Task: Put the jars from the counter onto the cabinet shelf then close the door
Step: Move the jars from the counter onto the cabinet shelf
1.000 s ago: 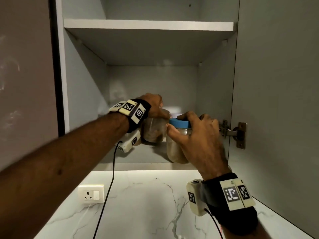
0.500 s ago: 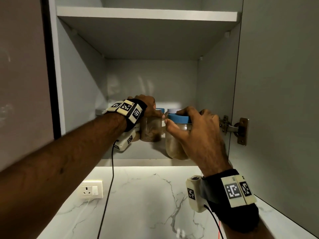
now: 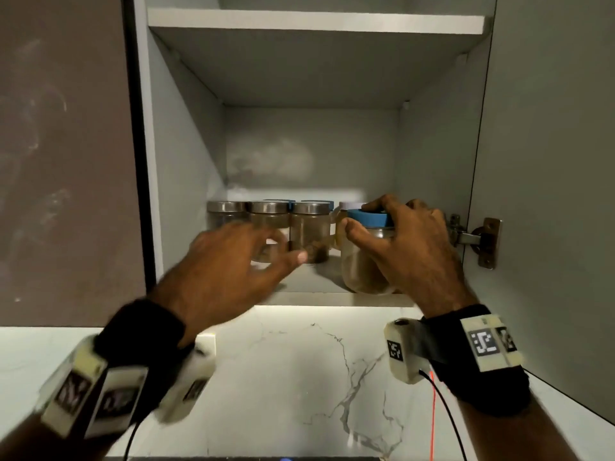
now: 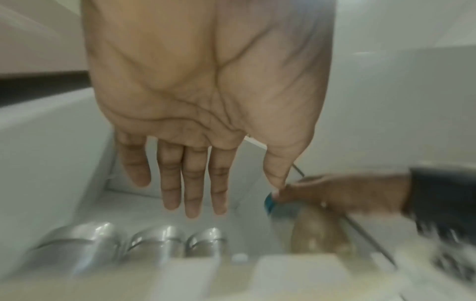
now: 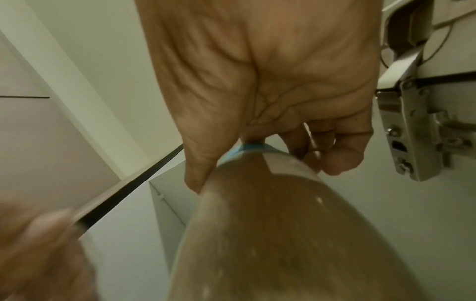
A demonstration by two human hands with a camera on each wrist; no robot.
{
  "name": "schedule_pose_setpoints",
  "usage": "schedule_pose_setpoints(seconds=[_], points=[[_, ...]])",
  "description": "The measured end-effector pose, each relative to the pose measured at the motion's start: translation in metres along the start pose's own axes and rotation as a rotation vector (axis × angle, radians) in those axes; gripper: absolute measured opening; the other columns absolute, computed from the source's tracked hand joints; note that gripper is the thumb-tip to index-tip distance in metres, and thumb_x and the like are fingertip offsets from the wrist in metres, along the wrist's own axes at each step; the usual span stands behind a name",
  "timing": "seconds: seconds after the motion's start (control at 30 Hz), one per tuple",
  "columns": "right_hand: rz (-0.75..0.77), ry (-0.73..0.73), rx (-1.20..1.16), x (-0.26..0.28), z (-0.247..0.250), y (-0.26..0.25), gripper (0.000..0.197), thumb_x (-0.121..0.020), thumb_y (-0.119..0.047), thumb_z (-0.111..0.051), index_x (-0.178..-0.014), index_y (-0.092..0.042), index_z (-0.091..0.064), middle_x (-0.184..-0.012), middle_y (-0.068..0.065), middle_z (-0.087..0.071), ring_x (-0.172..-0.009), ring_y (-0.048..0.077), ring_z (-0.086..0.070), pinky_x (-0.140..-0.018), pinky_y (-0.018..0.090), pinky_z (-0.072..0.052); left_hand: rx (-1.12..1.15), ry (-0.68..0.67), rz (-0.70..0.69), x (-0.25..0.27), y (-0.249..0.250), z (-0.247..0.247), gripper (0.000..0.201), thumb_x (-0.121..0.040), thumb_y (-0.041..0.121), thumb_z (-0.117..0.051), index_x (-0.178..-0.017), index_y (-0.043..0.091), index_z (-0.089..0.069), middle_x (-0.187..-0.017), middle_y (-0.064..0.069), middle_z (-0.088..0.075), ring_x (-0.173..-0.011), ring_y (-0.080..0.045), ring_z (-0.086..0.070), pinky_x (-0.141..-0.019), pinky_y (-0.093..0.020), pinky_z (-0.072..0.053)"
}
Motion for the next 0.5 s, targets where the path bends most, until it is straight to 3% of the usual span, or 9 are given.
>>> schedule_pose_setpoints(seconds=[0.07, 0.13, 0.27, 0.4, 0.5], points=[[-0.005, -0.021, -0.050, -0.007, 0.005, 0.000, 0.063, -0.083, -0.077, -0.064, -0.133, -0.039, -0.061, -0.127, 0.003, -0.065, -0.120, 0.029, -0.056, -0.100, 0.047, -0.053, -0.144, -0.039, 0.088, 0.022, -0.032, -0.021, 0.077, -0.083, 0.090, -0.024, -0.127, 0.039, -0.063, -0.131, 0.019, -0.065, -0.125, -0.010, -0.057, -0.114, -0.044, -0.037], [-0.022, -0.039, -0.145, -0.016, 0.014, -0.005, 0.062, -0.086, -0.069, -0.069, -0.137, -0.035, -0.059, -0.128, 0.002, -0.064, -0.112, 0.024, -0.062, -0.097, 0.047, -0.058, -0.250, -0.076, 0.150, 0.034, -0.056, -0.042, 0.087, -0.084, 0.090, -0.014, -0.137, 0.036, -0.058, -0.142, 0.016, -0.060, -0.134, -0.010, -0.052, -0.117, -0.042, -0.028], [-0.047, -0.070, -0.161, -0.046, 0.032, -0.025, 0.064, -0.091, -0.060, -0.070, -0.143, -0.028, -0.050, -0.120, -0.001, -0.055, -0.099, 0.017, -0.058, -0.079, 0.031, -0.052, -0.253, 0.034, 0.133, 0.042, -0.070, -0.060, 0.081, -0.090, 0.085, -0.021, -0.135, 0.032, -0.063, -0.133, 0.010, -0.069, -0.124, -0.015, -0.062, -0.110, -0.041, -0.038], [-0.044, -0.120, 0.037, -0.083, 0.038, -0.048, 0.054, -0.091, -0.061, -0.069, -0.127, -0.023, -0.059, -0.114, 0.002, -0.058, -0.101, 0.023, -0.059, -0.079, 0.036, -0.046, -0.236, 0.083, 0.111, 0.042, -0.072, -0.061, 0.077, -0.090, 0.085, -0.026, -0.132, 0.032, -0.065, -0.130, 0.010, -0.071, -0.122, -0.015, -0.064, -0.107, -0.042, -0.042], [-0.052, -0.207, 0.193, -0.109, 0.023, -0.050, 0.060, -0.086, -0.065, -0.069, -0.119, -0.015, -0.067, -0.113, 0.005, -0.067, -0.100, 0.027, -0.064, -0.083, 0.037, -0.052, -0.234, 0.109, 0.106, 0.042, -0.073, -0.062, 0.078, -0.090, 0.085, -0.027, -0.130, 0.031, -0.067, -0.128, 0.009, -0.072, -0.121, -0.016, -0.065, -0.105, -0.042, -0.043]])
Point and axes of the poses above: each hand's wrist, its own x-axis away from the middle knuckle, its own z-axis out of the back of the hand, y = z × x, the point moved 4 cm from there along -x, towards the middle knuckle
